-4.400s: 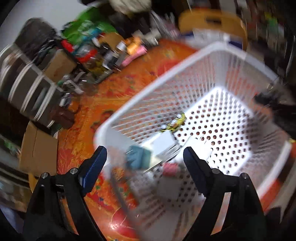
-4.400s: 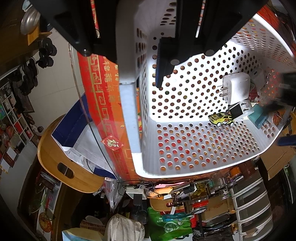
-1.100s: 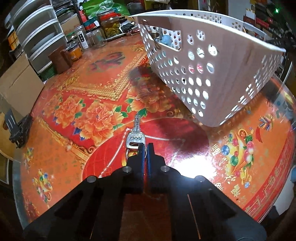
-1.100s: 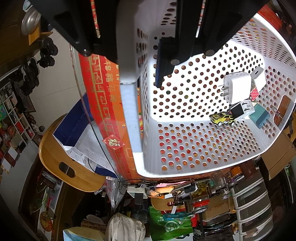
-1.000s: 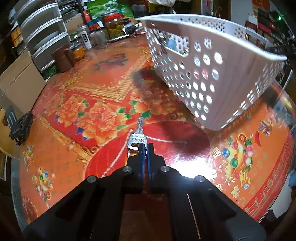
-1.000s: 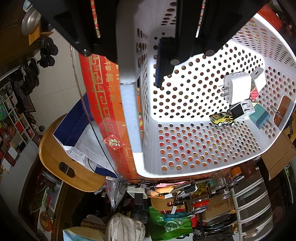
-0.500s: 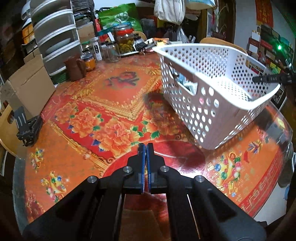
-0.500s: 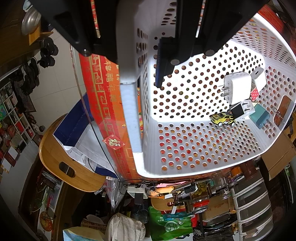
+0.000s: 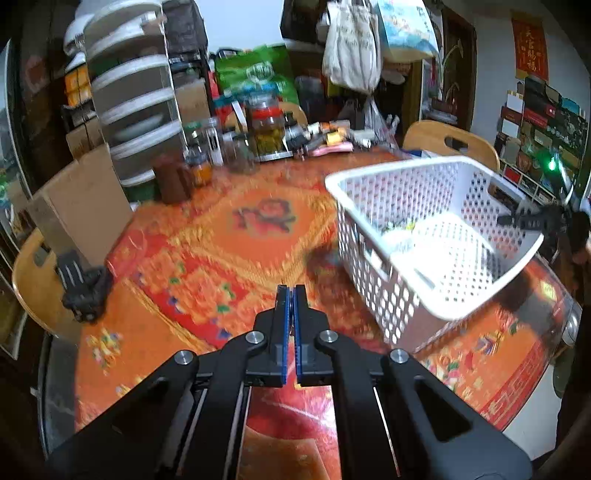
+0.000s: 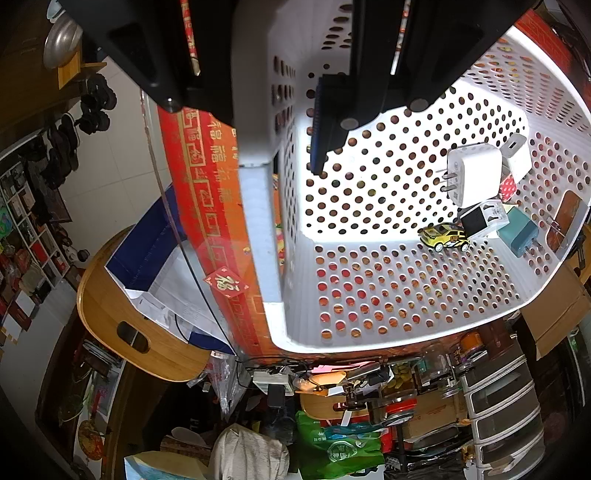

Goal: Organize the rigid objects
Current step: 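Lift the key into the basket and release it with the left tool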

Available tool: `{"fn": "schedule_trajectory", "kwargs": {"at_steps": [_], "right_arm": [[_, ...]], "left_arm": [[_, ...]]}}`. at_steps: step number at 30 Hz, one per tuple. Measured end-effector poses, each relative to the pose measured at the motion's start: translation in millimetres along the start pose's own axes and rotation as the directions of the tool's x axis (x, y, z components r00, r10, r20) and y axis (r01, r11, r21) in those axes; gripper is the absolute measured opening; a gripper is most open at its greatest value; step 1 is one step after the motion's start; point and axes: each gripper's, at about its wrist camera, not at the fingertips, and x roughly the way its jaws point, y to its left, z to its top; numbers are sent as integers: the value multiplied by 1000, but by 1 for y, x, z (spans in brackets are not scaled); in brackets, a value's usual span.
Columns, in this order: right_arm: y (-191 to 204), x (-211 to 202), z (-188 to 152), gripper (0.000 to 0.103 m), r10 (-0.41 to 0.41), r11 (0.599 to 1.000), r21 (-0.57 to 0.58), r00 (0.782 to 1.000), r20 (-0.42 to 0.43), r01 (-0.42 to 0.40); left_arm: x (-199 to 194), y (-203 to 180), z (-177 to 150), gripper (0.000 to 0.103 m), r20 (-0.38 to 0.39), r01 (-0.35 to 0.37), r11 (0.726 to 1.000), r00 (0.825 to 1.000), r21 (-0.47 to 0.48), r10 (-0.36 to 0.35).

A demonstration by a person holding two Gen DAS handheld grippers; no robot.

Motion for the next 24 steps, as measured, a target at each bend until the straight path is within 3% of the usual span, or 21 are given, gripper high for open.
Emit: {"fn": "schedule_trajectory", "kwargs": {"at_steps": [6, 12, 17, 19, 24], "right_arm": [[0, 0, 0, 15, 0, 1000, 0, 1000, 1, 0], [1, 0, 2, 16, 4, 1000, 1, 1000, 2, -4], [1, 0, 2, 16, 4, 1000, 0, 1000, 2, -4], [1, 0, 2, 16, 3, 1000, 0, 1000, 1, -3], [3, 1, 2, 16, 6, 1000, 0, 1000, 0, -6]], "left_arm": [[-27, -4, 55, 2, 68, -21, 1000, 997, 2, 21], [-28, -49, 112, 2, 66, 23, 997, 997, 68, -27], [14, -92, 129, 2, -31, 83, 993, 996, 78, -81], [40, -106, 127, 2, -89, 79, 993, 993, 84, -72], [105, -133, 109, 2, -247, 76, 988, 968, 133, -42]]}}
